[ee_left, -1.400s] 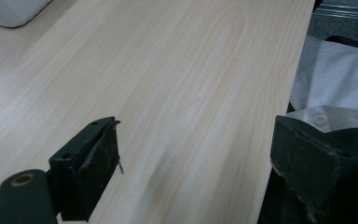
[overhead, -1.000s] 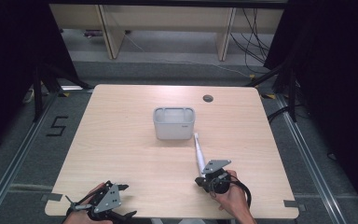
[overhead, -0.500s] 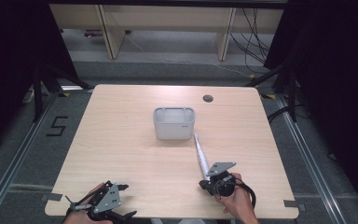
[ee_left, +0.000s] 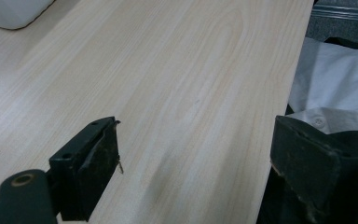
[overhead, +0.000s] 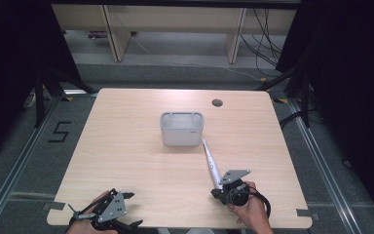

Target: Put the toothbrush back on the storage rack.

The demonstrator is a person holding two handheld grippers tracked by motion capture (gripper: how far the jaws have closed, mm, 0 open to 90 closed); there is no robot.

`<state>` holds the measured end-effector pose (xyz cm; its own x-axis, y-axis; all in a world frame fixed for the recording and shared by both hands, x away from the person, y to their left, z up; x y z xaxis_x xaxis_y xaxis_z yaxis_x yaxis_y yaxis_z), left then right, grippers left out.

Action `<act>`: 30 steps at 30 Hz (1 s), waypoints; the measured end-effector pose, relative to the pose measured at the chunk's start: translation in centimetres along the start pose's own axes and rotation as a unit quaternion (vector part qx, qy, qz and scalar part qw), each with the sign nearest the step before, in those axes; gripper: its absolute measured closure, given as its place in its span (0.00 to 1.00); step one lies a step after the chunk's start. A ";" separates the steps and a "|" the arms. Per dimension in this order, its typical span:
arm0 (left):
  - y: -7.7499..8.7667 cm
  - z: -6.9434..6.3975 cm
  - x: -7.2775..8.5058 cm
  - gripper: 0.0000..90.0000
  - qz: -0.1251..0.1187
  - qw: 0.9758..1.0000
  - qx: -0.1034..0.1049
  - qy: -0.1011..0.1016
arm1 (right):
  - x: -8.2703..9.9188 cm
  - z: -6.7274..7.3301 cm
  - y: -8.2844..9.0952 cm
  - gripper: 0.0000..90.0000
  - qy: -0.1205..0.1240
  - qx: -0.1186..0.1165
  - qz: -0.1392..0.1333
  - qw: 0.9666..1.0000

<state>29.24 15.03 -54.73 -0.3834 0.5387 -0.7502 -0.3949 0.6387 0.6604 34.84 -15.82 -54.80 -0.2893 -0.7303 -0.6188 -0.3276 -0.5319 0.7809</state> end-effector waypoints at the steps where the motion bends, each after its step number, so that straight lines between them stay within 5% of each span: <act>1: 0.0 0.0 0.0 0.16 -0.002 1.000 0.002 0.000 | 0.0 0.1 0.1 0.97 -0.007 -0.002 0.000 1.000; 17: -0.1 0.1 0.0 0.16 -0.002 1.000 -0.005 0.000 | 0.0 -0.1 1.0 0.89 -0.016 0.007 -0.013 1.000; 19: -0.1 0.1 0.1 0.16 0.003 1.000 -0.006 0.001 | -0.4 -0.2 1.4 0.85 -0.033 0.017 -0.020 0.999; 27: -0.1 0.1 0.0 0.16 0.002 1.000 -0.004 0.001 | -2.0 -2.2 2.4 0.60 -0.030 0.069 -0.013 0.997; 29: -0.1 0.1 0.1 0.16 0.003 1.000 -0.001 0.001 | -2.2 -2.4 2.7 0.54 -0.073 0.070 0.005 0.995; 30: -0.1 0.1 0.1 0.16 0.005 1.000 -0.003 0.001 | -2.2 -2.9 2.6 0.51 -0.060 0.079 0.002 0.995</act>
<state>29.35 15.12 -54.88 -0.3887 0.5435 -0.7440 -0.3958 0.6306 0.6676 37.25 -16.85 -51.14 -0.3926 -0.6704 -0.6296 -0.4611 -0.4488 0.7655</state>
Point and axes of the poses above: each handheld gripper's, and its own axes: y roughly backward along the jaws, x roughly out of its underside, z roughly to its left, the point moved 7 cm from there along -y, roughly forward along the jaws, and after that the axes turned 14 degrees about y, right-handed, at the moved point
